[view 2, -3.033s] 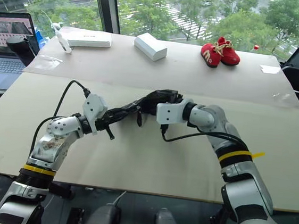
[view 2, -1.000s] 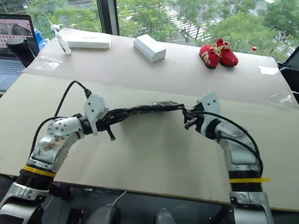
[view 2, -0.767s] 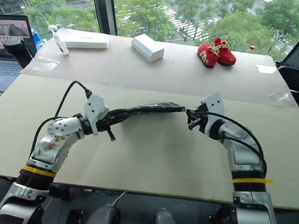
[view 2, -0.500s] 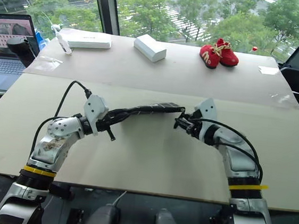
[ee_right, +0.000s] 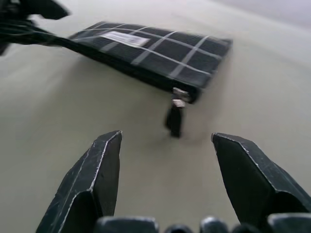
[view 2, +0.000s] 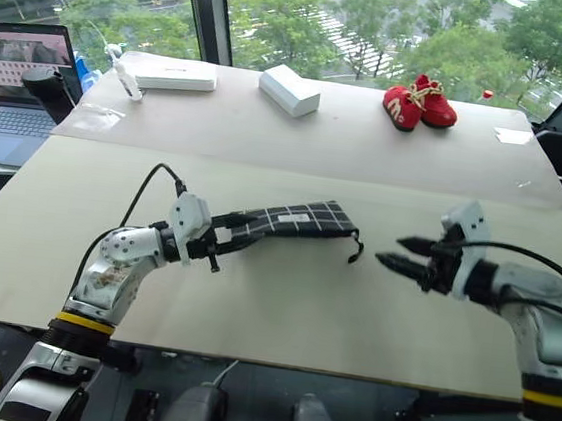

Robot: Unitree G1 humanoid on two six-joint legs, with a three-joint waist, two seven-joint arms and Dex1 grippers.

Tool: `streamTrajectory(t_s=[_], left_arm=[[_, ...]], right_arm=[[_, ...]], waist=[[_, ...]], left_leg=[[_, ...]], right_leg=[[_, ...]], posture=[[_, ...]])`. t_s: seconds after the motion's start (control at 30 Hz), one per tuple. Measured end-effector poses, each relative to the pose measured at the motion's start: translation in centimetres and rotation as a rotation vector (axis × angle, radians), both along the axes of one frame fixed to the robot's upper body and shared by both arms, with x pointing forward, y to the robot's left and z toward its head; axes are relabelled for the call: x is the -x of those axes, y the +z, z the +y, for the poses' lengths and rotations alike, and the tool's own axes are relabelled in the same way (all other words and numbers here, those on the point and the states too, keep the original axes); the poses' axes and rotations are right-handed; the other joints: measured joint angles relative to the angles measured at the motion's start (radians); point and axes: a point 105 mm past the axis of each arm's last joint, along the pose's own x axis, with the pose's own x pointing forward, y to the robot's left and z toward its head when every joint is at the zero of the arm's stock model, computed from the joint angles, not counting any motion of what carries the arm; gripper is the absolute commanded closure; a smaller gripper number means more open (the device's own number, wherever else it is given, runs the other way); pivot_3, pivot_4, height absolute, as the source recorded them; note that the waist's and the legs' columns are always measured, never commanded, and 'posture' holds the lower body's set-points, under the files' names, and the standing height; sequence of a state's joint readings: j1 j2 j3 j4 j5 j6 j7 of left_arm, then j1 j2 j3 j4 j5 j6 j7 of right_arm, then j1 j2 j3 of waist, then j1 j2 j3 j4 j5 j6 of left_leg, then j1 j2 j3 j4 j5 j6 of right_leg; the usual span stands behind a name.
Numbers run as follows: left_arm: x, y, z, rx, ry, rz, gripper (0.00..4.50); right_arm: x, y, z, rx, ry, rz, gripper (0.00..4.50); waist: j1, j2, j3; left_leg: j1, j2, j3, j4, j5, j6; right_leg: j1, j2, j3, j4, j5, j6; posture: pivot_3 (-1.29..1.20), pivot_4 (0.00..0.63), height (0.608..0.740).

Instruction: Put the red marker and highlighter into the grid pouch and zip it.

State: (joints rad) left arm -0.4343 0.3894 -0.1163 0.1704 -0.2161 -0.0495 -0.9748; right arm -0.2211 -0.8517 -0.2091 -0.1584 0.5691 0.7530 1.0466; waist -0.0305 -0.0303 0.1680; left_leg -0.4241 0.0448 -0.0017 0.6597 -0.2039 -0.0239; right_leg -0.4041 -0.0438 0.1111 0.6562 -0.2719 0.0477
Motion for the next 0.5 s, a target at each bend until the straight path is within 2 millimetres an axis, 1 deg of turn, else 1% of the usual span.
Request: streamTrajectory(t_s=[0.07, 0.1, 0.17, 0.23, 0.27, 0.33, 0.4, 0.5], left_arm=[[0.0, 0.0, 0.1, -0.001, -0.002, 0.009, 0.59], [0.0, -0.1, 0.2, -0.002, -0.004, 0.018, 0.59], [0.4, 0.4, 0.5, 0.055, 0.001, 0.093, 0.59], [0.9, 1.4, 1.0, 0.154, 0.025, 0.181, 0.59], [0.8, 1.9, 1.4, 0.193, 0.050, 0.211, 0.59], [0.4, 2.9, 2.9, 0.256, 0.131, 0.276, 0.59], [0.2, 3.7, 5.1, 0.296, 0.234, 0.308, 0.59], [0.3, 4.4, 8.9, 0.363, 0.372, 0.336, 0.59]], right_arm=[[0.3, -0.3, -0.3, 0.002, -0.009, 0.012, 1.21], [0.4, -0.3, -0.6, 0.002, -0.023, 0.016, 1.21], [0.3, -0.1, -1.3, -0.007, -0.054, 0.008, 1.21], [0.1, -0.1, -2.2, -0.009, -0.085, 0.012, 1.21], [0.0, -0.1, -2.4, -0.010, -0.094, 0.013, 1.21], [-0.1, -0.2, -2.9, -0.013, -0.105, 0.003, 1.21], [-0.3, -0.4, -3.6, -0.013, -0.124, -0.006, 1.21], [-0.6, -0.8, -4.7, -0.005, -0.152, -0.012, 1.21]], waist=[[-0.003, 0.000, 0.000], [-0.004, 0.000, 0.000], [-0.008, 0.000, 0.000], [-0.010, 0.000, 0.000], [-0.010, 0.000, 0.000], [-0.011, 0.000, 0.000], [-0.014, 0.000, 0.000], [-0.016, 0.000, 0.000]], left_leg=[[0.000, 0.000, 0.000, 0.000, 0.000, 0.000], [0.000, 0.000, 0.000, 0.000, 0.000, 0.000], [0.000, 0.000, 0.000, 0.000, 0.000, 0.000], [-0.001, 0.000, -0.001, 0.000, 0.000, 0.000], [0.000, 0.000, -0.001, 0.000, 0.000, 0.000], [0.000, 0.000, -0.001, 0.000, 0.000, 0.000], [0.000, 0.000, -0.001, 0.000, 0.000, 0.000], [0.000, 0.000, -0.001, 0.000, 0.000, 0.000]], right_leg=[[0.000, 0.000, 0.000, 0.001, 0.000, 0.000], [0.000, 0.000, 0.000, 0.001, 0.000, 0.001], [0.000, 0.000, 0.000, 0.001, 0.000, 0.001], [0.000, 0.000, 0.000, 0.000, 0.000, 0.001], [0.000, 0.000, -0.001, 0.000, 0.000, 0.001], [0.000, 0.000, -0.001, 0.001, -0.001, 0.001], [0.000, 0.000, -0.001, 0.001, -0.001, 0.002], [0.000, 0.000, -0.001, 0.000, -0.001, 0.001]], posture=[[0.00, 0.150, 0.729], [0.00, 0.150, 0.729], [0.00, 0.150, 0.729], [0.00, 0.150, 0.729], [0.00, 0.150, 0.729], [0.00, 0.150, 0.729], [0.00, 0.150, 0.729], [0.00, 0.150, 0.729]])
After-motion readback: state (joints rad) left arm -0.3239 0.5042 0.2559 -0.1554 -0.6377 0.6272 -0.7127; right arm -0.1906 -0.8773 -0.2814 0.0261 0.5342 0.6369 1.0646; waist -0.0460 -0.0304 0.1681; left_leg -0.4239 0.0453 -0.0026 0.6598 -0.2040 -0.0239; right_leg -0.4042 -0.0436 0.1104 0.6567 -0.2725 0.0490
